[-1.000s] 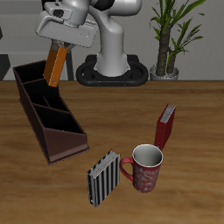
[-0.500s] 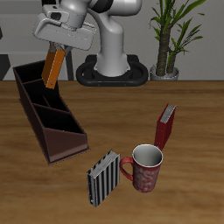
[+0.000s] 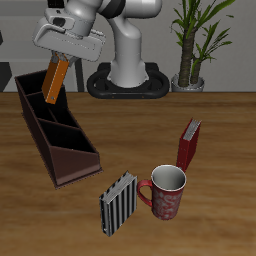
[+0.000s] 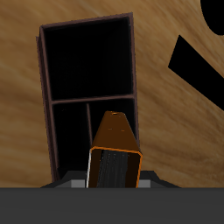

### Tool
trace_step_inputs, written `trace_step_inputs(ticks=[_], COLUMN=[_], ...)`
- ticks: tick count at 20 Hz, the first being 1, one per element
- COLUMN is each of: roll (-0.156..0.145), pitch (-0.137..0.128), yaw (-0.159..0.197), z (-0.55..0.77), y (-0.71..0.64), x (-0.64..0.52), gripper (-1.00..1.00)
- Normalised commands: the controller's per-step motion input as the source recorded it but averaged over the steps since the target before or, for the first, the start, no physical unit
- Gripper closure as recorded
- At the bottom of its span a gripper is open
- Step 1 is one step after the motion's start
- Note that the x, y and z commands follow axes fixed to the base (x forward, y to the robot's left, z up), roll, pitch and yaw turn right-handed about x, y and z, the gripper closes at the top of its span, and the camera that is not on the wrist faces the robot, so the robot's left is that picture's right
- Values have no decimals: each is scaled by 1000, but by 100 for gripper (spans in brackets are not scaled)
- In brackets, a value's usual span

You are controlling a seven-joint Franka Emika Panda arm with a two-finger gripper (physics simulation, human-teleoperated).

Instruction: Place the orange book into the right desk caddy's back compartment

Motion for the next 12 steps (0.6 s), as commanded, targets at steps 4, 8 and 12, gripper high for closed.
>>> trace_step_inputs(ticks=[4,8,12], roll=[-4,8,-3], pitch=[9,15,15], yaw=[-13,-2,-10], z=[-65,-122,-113], y=[-23,16,-4], x=[75,87,85], gripper=[100,100,100])
